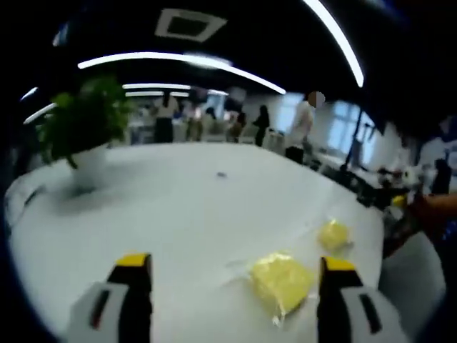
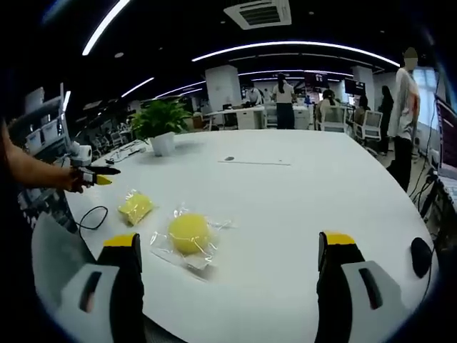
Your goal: Compare the silicone blocks by pressing each to a similar depth, holding the contact briefly, and releasing to observe deformation and rebound differences across the visible hardness samples.
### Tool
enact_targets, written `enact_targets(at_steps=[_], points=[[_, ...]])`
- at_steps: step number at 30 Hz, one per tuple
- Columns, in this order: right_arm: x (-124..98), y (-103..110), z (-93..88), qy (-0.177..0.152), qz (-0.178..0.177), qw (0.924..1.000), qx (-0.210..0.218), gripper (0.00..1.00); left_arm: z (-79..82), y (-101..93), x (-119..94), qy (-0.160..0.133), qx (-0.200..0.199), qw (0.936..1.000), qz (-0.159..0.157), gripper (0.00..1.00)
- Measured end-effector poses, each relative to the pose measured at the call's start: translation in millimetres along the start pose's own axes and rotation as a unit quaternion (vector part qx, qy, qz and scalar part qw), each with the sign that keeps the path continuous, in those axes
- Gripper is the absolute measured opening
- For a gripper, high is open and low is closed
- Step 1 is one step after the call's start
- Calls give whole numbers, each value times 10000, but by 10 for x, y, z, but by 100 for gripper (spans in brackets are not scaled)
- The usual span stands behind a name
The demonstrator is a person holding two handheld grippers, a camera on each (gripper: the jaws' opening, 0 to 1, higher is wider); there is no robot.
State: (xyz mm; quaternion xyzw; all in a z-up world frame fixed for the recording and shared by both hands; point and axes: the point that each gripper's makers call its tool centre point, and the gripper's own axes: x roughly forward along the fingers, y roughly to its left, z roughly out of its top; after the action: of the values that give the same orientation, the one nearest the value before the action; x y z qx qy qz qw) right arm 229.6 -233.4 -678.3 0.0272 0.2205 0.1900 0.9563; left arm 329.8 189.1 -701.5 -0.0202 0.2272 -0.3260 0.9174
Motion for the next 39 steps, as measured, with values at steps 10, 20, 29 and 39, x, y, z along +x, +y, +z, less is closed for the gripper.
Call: enact_targets(at_steps=[10, 20, 29, 39], points=[[-2, -37, 59, 35, 193, 9997, -158, 97, 8, -293, -431, -173, 284, 9994, 17, 100], [-170, -59, 18, 78, 299, 9994, -125, 97, 16, -525, -751, -435, 280, 9985, 162, 100], [-227, -19, -48, 117, 433, 9990, -62, 97, -95, -595, -765, -292, -143, 9990, 293, 100], [-234, -68, -14, 115, 482, 9988, 33, 97, -54, -898, -609, -183, -307, 9992, 152, 100]])
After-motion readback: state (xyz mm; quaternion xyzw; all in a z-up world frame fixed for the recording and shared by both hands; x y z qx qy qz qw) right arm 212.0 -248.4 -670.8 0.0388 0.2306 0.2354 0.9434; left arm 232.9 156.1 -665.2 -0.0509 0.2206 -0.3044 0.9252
